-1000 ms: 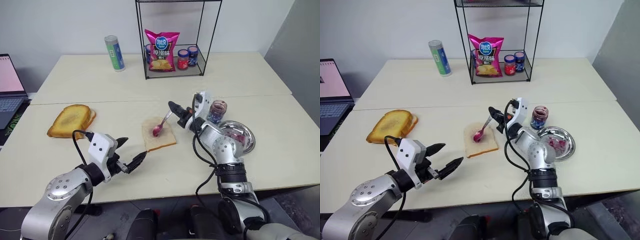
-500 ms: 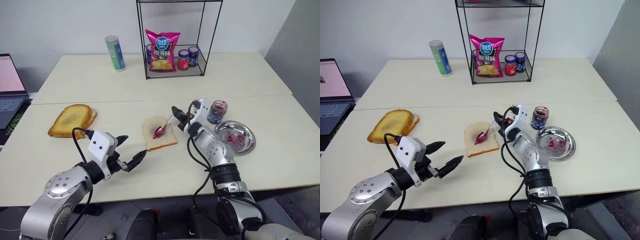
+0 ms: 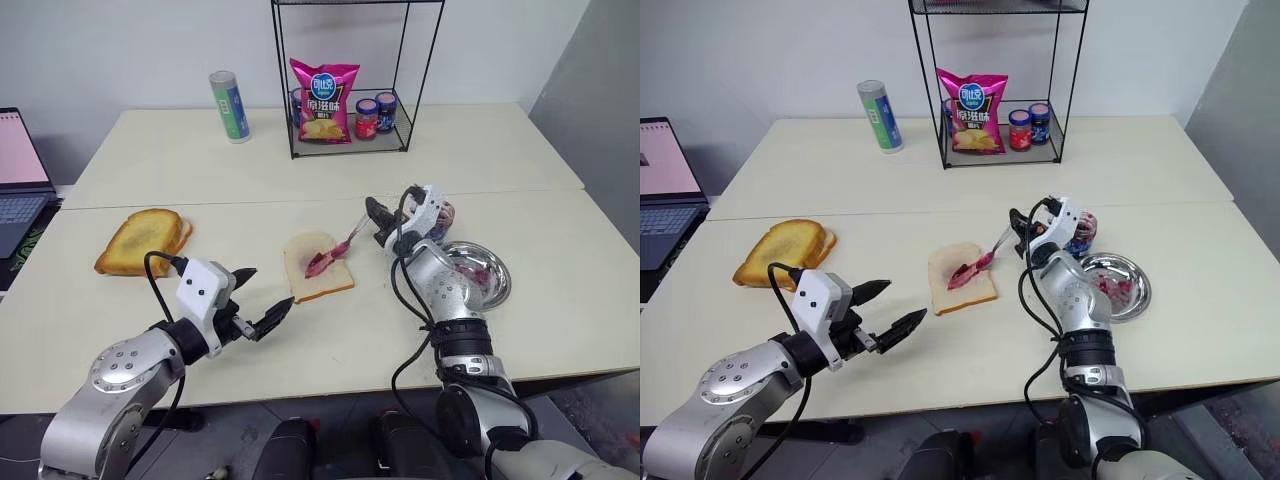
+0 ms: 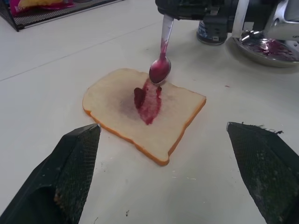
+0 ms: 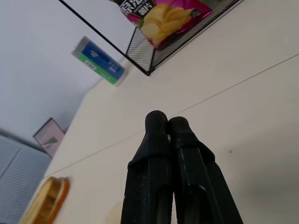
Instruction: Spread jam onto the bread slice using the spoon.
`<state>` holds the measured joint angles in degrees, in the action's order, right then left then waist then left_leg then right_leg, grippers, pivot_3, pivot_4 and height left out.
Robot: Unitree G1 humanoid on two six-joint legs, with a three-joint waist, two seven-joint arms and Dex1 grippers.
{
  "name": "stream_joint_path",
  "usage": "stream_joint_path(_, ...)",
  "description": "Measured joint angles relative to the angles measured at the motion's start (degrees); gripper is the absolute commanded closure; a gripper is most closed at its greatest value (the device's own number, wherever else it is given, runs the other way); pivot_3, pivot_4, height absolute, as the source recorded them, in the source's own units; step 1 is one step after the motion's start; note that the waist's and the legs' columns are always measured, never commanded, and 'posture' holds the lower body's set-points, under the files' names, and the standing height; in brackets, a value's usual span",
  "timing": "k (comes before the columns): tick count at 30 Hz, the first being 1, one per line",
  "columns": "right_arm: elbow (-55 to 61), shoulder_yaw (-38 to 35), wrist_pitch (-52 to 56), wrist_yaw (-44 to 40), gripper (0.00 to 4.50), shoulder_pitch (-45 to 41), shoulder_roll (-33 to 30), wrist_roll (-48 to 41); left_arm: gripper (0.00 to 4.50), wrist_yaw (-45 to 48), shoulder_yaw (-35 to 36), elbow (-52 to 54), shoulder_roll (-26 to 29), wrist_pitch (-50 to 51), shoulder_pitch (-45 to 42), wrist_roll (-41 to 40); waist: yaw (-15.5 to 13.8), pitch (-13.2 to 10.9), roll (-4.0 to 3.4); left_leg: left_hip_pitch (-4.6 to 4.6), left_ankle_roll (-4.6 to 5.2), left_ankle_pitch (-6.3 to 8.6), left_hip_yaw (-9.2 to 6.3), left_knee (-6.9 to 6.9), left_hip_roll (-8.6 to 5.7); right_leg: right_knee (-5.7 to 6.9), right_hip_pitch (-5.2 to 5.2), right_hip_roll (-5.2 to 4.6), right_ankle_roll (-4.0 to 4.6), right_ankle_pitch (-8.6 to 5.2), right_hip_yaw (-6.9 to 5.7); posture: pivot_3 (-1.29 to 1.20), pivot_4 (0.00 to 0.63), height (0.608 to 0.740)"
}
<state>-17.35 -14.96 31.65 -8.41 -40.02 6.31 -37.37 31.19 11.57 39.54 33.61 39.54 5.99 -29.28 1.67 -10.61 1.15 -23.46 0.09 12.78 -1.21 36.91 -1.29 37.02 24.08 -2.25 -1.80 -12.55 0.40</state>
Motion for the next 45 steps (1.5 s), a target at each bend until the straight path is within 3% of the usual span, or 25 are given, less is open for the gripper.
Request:
stream_joint_path(7, 0.8, 0.0, 2.4, 0.5, 4.47, 0.0, 1.2, -2.2, 0.00, 0.7, 0.0, -0.5, 0.0, 0.0, -0.1, 0.0, 0.0, 0.0, 0.00, 0.00, 0.00, 0.00, 0.01, 0.00, 0.01, -0.03, 0.00, 0.01, 0.01, -0.01, -0.01, 0.00, 0.150, 0.740)
stream_joint_path(17, -8.3, 1.7, -4.5, 0.8, 4.47, -1.1, 1.2, 1.4, 0.00, 0.8, 0.0, -0.8, 0.0, 0.0, -0.2, 0.0, 0.1, 0.0, -0.01, 0.00, 0.00, 0.00, 0.01, -0.01, 0.02, -0.02, 0.00, 0.01, 0.01, -0.01, -0.01, 0.00, 0.150, 0.740)
stream_joint_path(34, -14.6, -3.3, -6.1, 1.8, 4.47, -4.0, 1.3, -8.2, 0.00, 0.9, 0.0, -1.0, 0.1, 0.0, -1.1, 0.0, 0.1, 0.0, -0.01, 0.00, 0.00, 0.00, 0.01, -0.03, 0.02, -0.03, 0.01, 0.01, 0.01, -0.01, -0.01, 0.00, 0.150, 0.740)
stream_joint_path(45, -25.5, -1.6, -13.2, 1.5, 4.47, -9.0, 1.5, -6.4, 0.00, 0.8, -0.1, -1.0, 0.0, 0.0, -0.9, 0.0, 0.2, 0.0, -0.01, 0.00, 0.00, 0.00, 0.02, -0.03, 0.02, -0.03, 0.01, 0.02, 0.01, -0.01, 0.01, 0.00, 0.150, 0.740)
